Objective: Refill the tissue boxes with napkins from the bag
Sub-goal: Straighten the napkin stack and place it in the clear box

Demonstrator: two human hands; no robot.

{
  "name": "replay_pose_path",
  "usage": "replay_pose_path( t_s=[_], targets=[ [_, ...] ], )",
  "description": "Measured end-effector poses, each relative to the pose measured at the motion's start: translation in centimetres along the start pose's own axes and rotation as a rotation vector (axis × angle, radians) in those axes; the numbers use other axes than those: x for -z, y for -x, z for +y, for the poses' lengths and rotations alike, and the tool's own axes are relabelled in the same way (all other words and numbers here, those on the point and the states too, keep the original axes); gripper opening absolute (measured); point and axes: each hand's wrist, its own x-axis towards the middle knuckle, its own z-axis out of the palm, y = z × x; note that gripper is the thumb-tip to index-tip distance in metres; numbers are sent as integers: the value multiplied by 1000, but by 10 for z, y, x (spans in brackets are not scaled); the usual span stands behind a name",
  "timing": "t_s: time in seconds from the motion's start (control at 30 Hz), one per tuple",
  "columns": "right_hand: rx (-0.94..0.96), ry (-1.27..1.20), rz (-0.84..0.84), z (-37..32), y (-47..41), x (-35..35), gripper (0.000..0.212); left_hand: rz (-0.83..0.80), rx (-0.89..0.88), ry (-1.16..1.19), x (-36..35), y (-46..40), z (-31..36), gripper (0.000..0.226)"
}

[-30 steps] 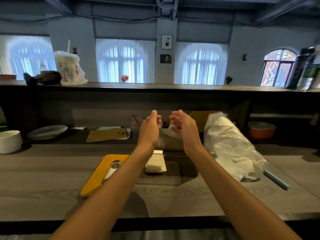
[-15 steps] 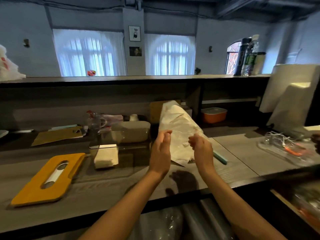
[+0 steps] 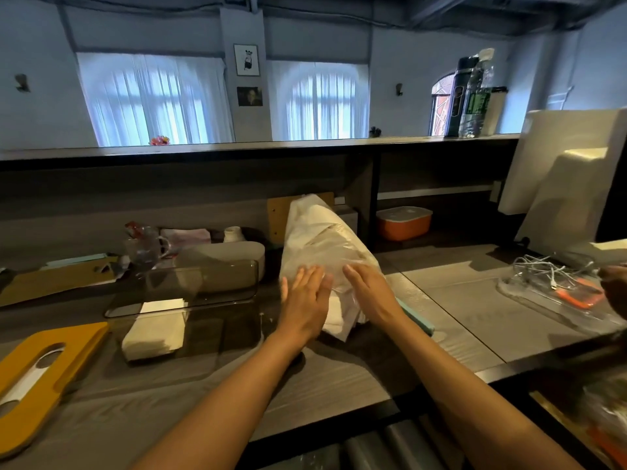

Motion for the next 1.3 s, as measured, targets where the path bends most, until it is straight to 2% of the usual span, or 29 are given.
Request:
replay_pose_path(
  t_s=[0.1,0.2,0.27,0.33,0.4,0.53,0.63,0.77,1.0,1.13,1.3],
  targets=[
    [-36,244,43,17,-8,-9,48,72,7,35,-11,-8,-8,62],
    [-74,306,73,23,-8,-15,63,123,33,288,-17,-9,-16,70],
    [-112,338,84,26,-7,-18,76,114,83,449,-16,-12,-20,60],
    [-162,372,88,28,-5,-21,87,96,120,512,-15,-12,-21,52],
    [-186,449,81,28,-4,-23,96,79,135,555,-14,-11,-22,53],
    [-95,596,44,28,-3,-24,101,52,161,671,-12,-12,-24,59],
    [-49,607,21,25,-3,-26,95,32,200,731,-10,-12,-26,65],
    [-38,505,34,18,-1,-25,72,3,191,745,-4,-8,-22,72],
    [44,520,64,4,13,-16,40,-78,174,807,-4,0,-21,86],
    [74,531,83,1,15,-5,32,-72,187,796,-5,-2,-20,71],
    [86,400,51,9,14,4,33,-58,157,719,-9,-5,-25,60]
  ],
)
